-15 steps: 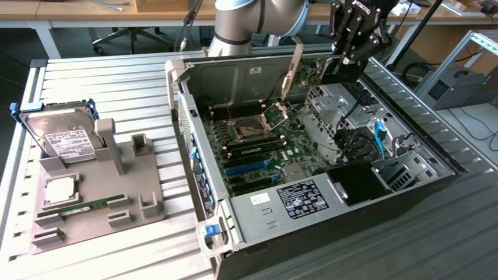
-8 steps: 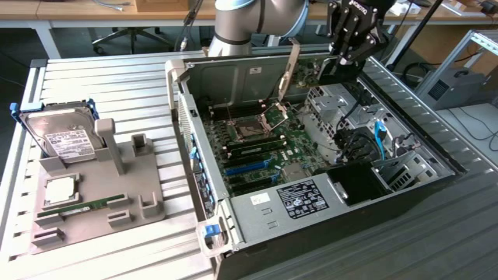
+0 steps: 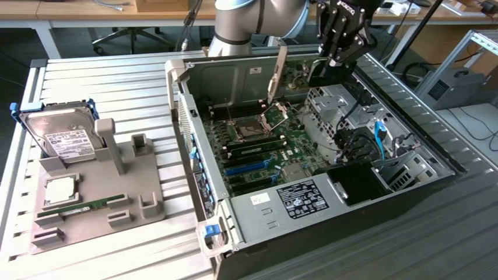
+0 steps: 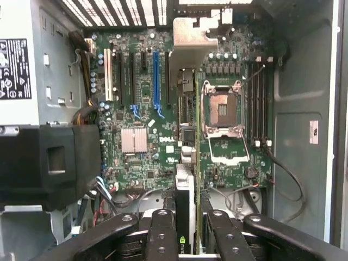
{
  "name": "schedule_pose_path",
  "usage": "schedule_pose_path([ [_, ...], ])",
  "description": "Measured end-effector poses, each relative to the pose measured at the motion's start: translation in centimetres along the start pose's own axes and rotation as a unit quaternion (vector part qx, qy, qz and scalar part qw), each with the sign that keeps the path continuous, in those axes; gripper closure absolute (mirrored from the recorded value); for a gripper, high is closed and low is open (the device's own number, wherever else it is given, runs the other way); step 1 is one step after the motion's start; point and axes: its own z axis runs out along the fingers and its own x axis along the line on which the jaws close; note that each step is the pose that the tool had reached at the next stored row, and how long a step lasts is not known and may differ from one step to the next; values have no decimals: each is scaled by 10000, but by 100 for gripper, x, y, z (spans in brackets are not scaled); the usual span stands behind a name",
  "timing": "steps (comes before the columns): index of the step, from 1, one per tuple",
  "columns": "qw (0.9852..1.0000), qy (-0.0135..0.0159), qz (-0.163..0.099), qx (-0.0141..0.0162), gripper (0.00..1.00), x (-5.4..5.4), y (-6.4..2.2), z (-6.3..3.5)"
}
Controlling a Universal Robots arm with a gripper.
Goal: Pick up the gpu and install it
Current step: 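Insert the gpu into the slot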
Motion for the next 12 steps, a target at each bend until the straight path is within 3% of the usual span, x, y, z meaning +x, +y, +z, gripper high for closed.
schedule_pose_path([
  [12,10000,56,8,1,73,5,294,7],
])
